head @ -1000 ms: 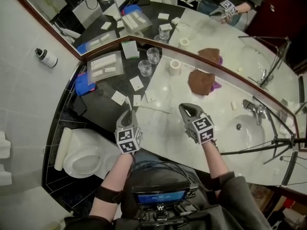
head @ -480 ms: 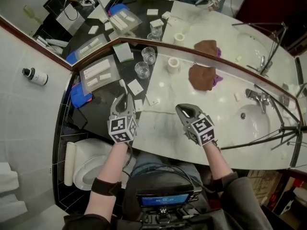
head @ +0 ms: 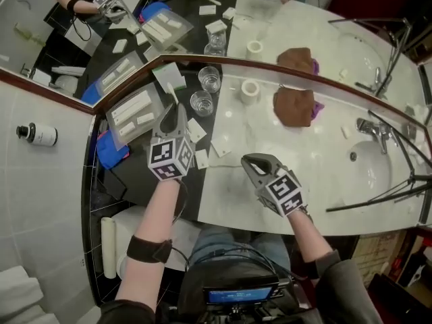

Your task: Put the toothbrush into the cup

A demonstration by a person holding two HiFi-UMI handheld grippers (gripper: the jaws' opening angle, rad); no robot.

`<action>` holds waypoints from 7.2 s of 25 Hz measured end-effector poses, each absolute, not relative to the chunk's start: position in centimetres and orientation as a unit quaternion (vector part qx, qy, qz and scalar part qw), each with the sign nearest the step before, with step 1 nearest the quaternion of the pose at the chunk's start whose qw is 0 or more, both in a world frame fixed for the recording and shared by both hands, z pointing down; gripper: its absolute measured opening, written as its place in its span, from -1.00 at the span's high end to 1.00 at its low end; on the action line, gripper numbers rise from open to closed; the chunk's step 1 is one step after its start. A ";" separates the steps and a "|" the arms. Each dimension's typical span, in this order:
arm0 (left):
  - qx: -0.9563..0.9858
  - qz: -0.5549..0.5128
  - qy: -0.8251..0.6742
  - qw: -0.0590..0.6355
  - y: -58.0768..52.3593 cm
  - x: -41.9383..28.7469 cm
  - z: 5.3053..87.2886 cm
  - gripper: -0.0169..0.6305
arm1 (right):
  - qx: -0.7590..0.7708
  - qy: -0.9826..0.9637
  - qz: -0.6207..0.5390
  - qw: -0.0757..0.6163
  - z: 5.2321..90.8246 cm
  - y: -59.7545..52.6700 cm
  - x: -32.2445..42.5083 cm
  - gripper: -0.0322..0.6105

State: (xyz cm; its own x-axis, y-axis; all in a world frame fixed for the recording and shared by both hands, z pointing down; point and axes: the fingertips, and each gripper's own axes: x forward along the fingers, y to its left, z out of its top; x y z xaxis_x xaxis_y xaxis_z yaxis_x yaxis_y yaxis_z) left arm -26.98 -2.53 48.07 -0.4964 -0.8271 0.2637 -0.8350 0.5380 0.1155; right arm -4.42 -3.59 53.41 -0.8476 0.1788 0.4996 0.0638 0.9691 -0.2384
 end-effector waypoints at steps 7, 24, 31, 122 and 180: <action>0.495 -0.003 -0.858 0.135 -6.8 -30.9 49.3 0.85 | -0.061 -0.951 0.125 0.275 56.0 -2.7 -6.4 0.85; 0.501 -0.001 -0.852 0.151 -9.8 -33.0 54.9 0.85 | -0.043 -0.946 0.161 0.279 60.1 -1.9 -7.7 0.85; 0.493 0.020 -0.853 0.171 -9.3 -32.6 57.4 0.85 | -0.036 -0.945 0.166 0.280 60.2 -2.4 -7.6 0.85; 0.406 0.082 -0.867 0.276 16.4 -7.2 52.7 0.94 | -0.301 -0.796 -0.248 0.462 65.1 1.3 -3.1 0.44; 0.397 0.042 -0.858 0.322 16.6 -10.3 56.6 0.94 | -0.306 -0.772 -0.238 0.503 65.8 2.7 -7.8 0.69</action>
